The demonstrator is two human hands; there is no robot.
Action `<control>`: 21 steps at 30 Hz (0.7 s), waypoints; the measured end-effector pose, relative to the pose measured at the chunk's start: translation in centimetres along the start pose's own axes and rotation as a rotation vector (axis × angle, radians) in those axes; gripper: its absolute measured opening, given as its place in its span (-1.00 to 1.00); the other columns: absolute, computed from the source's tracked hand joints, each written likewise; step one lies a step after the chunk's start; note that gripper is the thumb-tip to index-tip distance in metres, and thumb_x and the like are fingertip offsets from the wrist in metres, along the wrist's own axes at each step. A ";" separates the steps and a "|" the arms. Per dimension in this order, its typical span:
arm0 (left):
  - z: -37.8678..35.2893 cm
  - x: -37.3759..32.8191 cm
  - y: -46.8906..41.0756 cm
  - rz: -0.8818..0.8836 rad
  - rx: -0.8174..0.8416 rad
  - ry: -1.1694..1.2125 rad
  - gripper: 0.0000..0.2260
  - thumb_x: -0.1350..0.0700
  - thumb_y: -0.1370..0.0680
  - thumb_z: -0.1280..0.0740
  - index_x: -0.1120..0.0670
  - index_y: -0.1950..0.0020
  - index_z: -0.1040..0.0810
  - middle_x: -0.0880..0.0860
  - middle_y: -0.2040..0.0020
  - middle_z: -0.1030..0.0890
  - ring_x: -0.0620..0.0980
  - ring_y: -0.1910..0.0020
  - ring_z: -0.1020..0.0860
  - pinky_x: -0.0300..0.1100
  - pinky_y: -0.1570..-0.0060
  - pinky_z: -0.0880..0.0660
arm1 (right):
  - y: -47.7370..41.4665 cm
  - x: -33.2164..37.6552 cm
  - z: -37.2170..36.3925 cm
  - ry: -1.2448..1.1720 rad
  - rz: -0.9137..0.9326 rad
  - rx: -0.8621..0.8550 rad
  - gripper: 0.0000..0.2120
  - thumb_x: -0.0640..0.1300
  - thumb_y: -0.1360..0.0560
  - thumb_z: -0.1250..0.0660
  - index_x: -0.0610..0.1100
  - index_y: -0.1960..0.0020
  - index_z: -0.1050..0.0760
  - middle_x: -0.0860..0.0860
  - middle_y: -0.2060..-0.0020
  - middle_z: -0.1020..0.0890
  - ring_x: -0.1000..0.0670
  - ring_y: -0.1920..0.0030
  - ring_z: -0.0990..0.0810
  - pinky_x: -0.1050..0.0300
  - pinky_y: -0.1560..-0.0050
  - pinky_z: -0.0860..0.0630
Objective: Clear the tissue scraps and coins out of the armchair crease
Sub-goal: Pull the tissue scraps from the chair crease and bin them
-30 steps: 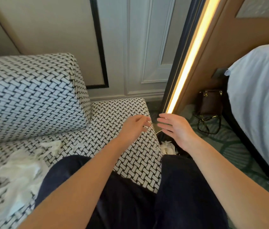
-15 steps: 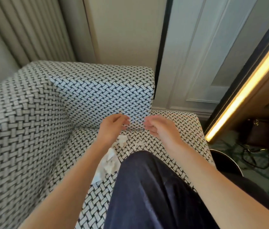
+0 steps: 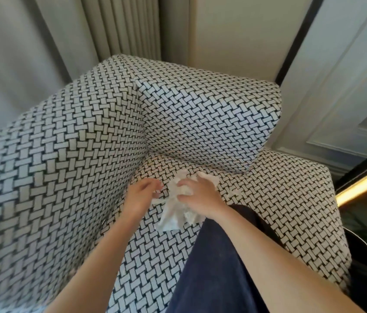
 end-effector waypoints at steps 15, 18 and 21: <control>-1.2 6.9 3.2 -0.061 -0.111 -0.210 -0.63 0.13 -0.49 -0.39 0.01 -0.29 -0.45 -0.01 -0.27 -0.46 -0.01 -0.22 -0.43 -0.09 -0.18 -0.44 | 0.9 0.6 0.5 -0.229 0.102 -0.075 -0.64 -0.07 -0.55 -0.25 -0.08 -0.33 -0.43 0.04 -0.29 -0.50 0.07 -0.23 -0.48 0.09 -0.25 -0.42; -2.4 7.0 3.2 -0.078 -0.111 -0.330 -0.43 0.02 -0.43 -0.45 0.01 -0.39 -0.34 -0.01 -0.36 -0.40 0.06 -0.35 -0.32 0.04 -0.34 -0.31 | 1.6 0.3 1.6 -0.467 0.101 -0.249 -0.77 -0.20 -0.51 -0.30 -0.10 -0.16 -0.53 0.03 -0.09 -0.60 0.13 0.09 -0.56 0.36 0.13 -0.48; -3.3 6.9 3.1 -0.070 -0.119 -0.502 -0.41 -0.04 -0.45 -0.41 -0.01 -0.43 -0.30 -0.02 -0.34 -0.43 0.09 -0.34 -0.28 0.03 -0.31 -0.30 | 2.4 0.2 2.4 -0.555 0.109 -0.366 -0.86 -0.26 -0.48 -0.31 -0.12 -0.02 -0.54 0.08 0.13 -0.59 0.05 0.22 -0.54 0.33 0.29 -0.44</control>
Point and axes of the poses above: each hand's wrist, its own y-axis away from the middle knuckle, its own z-axis out of the back of the hand, x = y × z, the point moved 4 cm from there along -y, towards the middle knuckle
